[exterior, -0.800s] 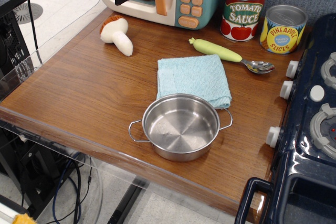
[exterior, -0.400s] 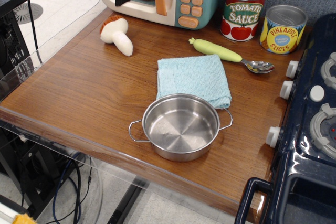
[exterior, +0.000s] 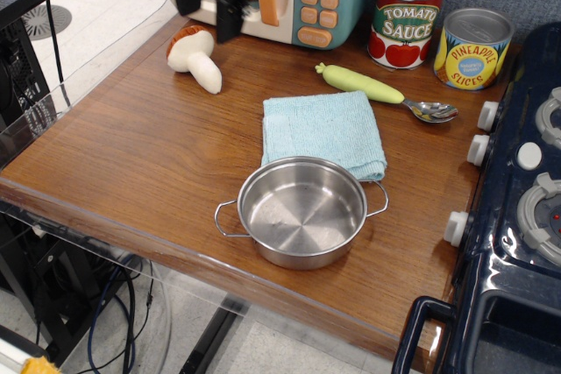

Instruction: Pick up the towel and place it on the bottom left

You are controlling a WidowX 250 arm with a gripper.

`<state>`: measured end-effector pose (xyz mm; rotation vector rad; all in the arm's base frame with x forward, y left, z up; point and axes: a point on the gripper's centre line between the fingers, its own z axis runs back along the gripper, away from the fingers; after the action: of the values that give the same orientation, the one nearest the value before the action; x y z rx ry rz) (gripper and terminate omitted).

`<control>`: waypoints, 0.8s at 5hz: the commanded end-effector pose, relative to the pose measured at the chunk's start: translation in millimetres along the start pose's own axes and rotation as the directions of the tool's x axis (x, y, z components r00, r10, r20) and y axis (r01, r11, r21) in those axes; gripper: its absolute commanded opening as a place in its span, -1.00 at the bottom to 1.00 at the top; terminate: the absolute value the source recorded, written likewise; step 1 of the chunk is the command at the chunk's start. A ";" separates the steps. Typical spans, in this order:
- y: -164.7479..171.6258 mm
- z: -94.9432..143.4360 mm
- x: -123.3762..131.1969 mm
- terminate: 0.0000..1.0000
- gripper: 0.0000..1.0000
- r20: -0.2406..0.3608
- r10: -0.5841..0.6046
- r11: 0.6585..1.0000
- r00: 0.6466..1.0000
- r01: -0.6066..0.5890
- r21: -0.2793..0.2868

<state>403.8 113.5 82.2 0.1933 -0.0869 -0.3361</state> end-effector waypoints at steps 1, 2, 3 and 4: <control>-38.4 44.2 1.6 -1.00 1.00 0.105 -0.054 0.998 0.993 0.056 -0.014; -67.5 45.9 10.4 -1.00 1.00 0.098 -0.107 0.993 0.989 0.111 -0.032; -90.8 41.5 20.5 -1.00 1.00 0.111 -0.138 0.990 0.984 0.139 -0.004; -114.3 28.7 29.6 -1.00 1.00 0.096 -0.186 0.982 0.978 0.186 0.007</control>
<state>391.4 -7.9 72.9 0.1727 -0.1240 -0.5358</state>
